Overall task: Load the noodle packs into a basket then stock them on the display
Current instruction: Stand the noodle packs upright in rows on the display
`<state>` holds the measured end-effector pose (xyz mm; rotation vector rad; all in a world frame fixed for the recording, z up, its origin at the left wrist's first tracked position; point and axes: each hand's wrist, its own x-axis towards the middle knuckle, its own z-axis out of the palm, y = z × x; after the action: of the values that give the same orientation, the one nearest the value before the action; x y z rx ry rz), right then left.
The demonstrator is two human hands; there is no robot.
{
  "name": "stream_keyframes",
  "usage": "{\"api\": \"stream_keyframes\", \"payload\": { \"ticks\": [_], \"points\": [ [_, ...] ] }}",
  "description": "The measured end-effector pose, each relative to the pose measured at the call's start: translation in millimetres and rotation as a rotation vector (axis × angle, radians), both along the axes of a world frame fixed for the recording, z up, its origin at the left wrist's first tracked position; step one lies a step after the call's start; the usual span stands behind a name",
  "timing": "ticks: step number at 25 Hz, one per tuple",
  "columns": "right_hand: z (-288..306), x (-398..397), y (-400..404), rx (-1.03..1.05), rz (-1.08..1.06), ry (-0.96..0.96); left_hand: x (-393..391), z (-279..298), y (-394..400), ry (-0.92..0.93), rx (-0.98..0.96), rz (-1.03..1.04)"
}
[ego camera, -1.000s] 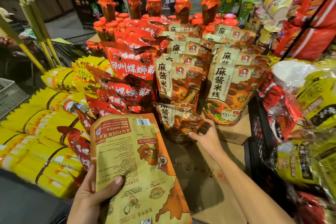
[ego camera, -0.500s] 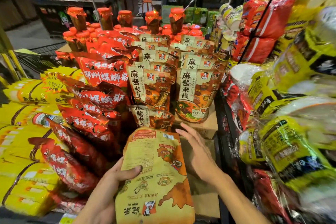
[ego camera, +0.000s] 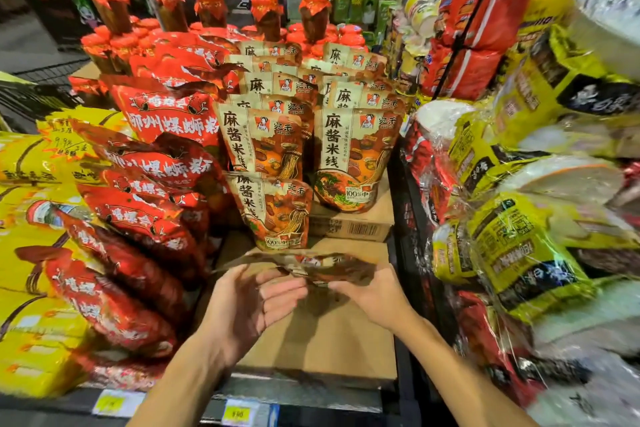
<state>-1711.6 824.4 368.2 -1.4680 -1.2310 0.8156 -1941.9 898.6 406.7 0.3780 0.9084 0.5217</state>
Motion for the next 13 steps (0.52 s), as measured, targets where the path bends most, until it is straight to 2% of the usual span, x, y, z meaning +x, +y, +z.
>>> {"api": "stream_keyframes", "payload": {
  "ticks": [2,3,5,7,8,11,13],
  "points": [
    [-14.8,1.5,5.3,-0.094,-0.131,0.107,10.8,-20.8,1.5,0.158,0.064,-0.013],
    [-22.6,5.7,6.0,-0.114,-0.176,0.146,15.8,-31.3,1.6,0.274,0.185,-0.034],
    [-32.3,14.5,10.1,-0.13,-0.243,0.199,18.6,-64.1,5.3,0.617,0.567,-0.152],
    [-44.9,23.3,16.3,-0.134,-0.262,0.203,12.8,-104.6,10.7,0.987,0.98,-0.456],
    [-49.4,26.2,20.3,-0.142,-0.267,0.191,10.7,-121.7,12.4,1.145,1.081,-0.628],
    [-65.8,38.3,33.8,-0.164,-0.255,0.151,10.5,-151.7,14.9,1.394,1.09,-0.965],
    [-73.4,43.4,45.0,-0.173,-0.22,0.13,14.0,-158.3,16.7,1.412,1.063,-0.998]
  ]
}}
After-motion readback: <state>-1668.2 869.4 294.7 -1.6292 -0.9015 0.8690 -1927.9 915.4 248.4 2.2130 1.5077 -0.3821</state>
